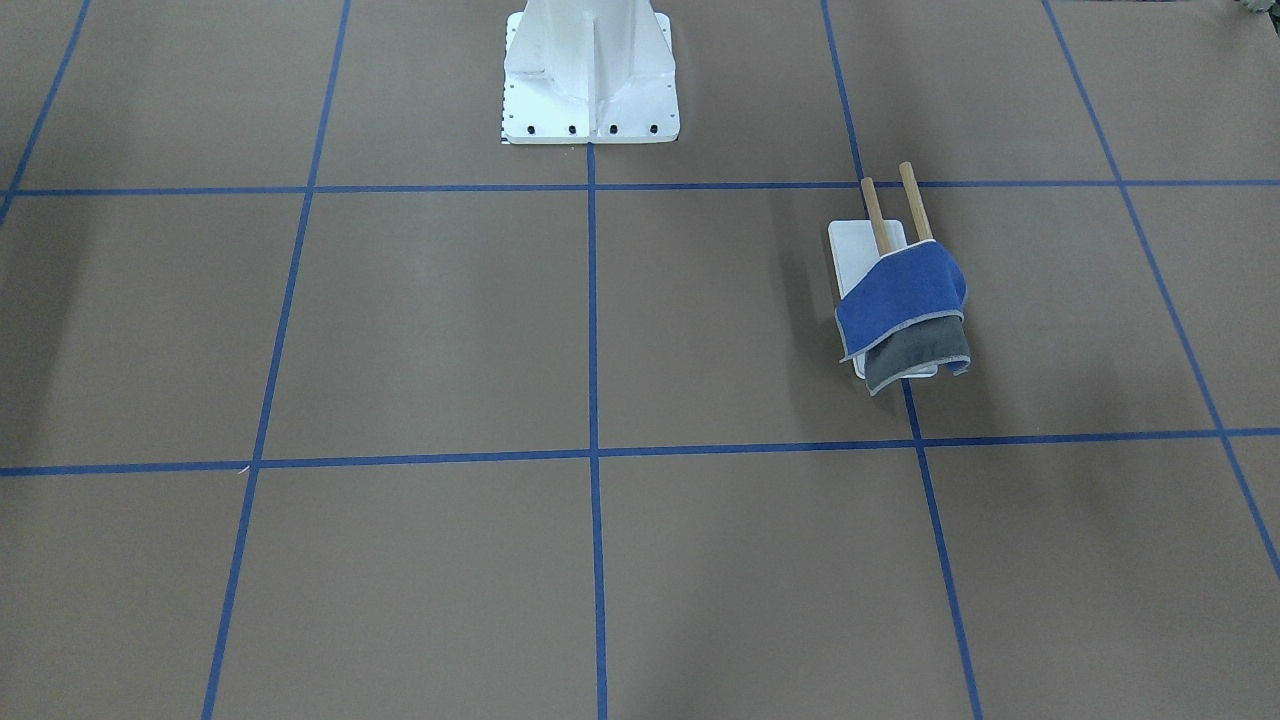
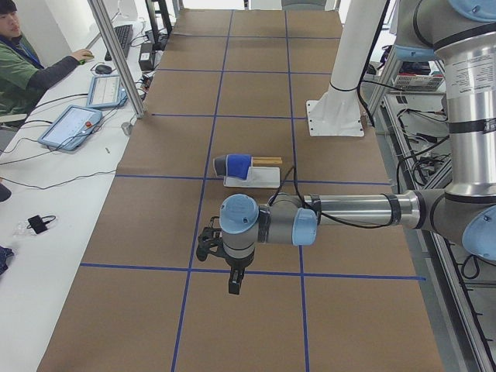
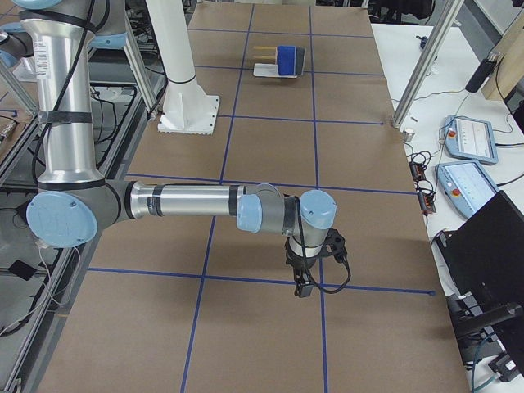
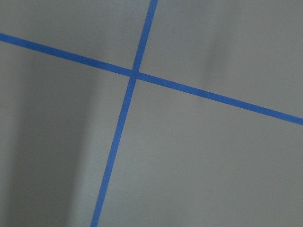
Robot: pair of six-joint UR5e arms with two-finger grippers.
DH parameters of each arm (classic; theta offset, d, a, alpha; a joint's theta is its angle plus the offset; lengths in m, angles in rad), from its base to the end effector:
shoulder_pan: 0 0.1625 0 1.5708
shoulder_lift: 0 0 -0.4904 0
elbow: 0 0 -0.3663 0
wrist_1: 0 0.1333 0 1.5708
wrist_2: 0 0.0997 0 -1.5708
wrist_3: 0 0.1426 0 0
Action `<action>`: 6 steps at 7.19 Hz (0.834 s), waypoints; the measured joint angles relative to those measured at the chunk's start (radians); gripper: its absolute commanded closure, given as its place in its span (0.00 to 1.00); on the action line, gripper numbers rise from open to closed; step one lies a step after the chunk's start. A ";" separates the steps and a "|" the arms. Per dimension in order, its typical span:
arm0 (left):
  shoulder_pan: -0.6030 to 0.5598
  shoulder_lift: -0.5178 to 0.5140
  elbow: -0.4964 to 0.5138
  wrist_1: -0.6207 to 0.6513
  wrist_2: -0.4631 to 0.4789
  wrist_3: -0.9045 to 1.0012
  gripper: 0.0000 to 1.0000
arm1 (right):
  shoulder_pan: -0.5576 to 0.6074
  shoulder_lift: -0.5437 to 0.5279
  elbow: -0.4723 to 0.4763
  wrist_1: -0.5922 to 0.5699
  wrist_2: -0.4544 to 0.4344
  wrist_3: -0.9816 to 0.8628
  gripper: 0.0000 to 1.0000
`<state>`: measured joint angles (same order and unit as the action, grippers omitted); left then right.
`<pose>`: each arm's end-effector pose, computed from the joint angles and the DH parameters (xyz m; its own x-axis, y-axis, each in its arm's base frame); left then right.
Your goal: Hang towel on rack
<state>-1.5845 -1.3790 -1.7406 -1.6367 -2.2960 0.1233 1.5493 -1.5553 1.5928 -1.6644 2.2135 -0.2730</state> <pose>-0.0439 -0.3765 0.7542 0.7447 0.1416 -0.6522 -0.0785 0.9890 0.1251 0.0378 -0.4677 0.7587 0.7656 -0.2534 0.5914 0.2366 0.9656 0.1073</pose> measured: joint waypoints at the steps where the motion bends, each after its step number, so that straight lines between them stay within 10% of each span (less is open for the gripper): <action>1: 0.002 -0.003 -0.033 0.041 -0.002 0.000 0.01 | 0.000 0.000 0.000 0.000 0.000 0.000 0.00; 6: 0.003 -0.008 -0.121 0.155 -0.005 0.004 0.01 | 0.000 -0.002 0.001 0.000 0.001 0.000 0.00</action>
<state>-1.5816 -1.3874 -1.8618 -1.4816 -2.3010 0.1268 1.5493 -1.5569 1.5936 -1.6640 2.2142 -0.2731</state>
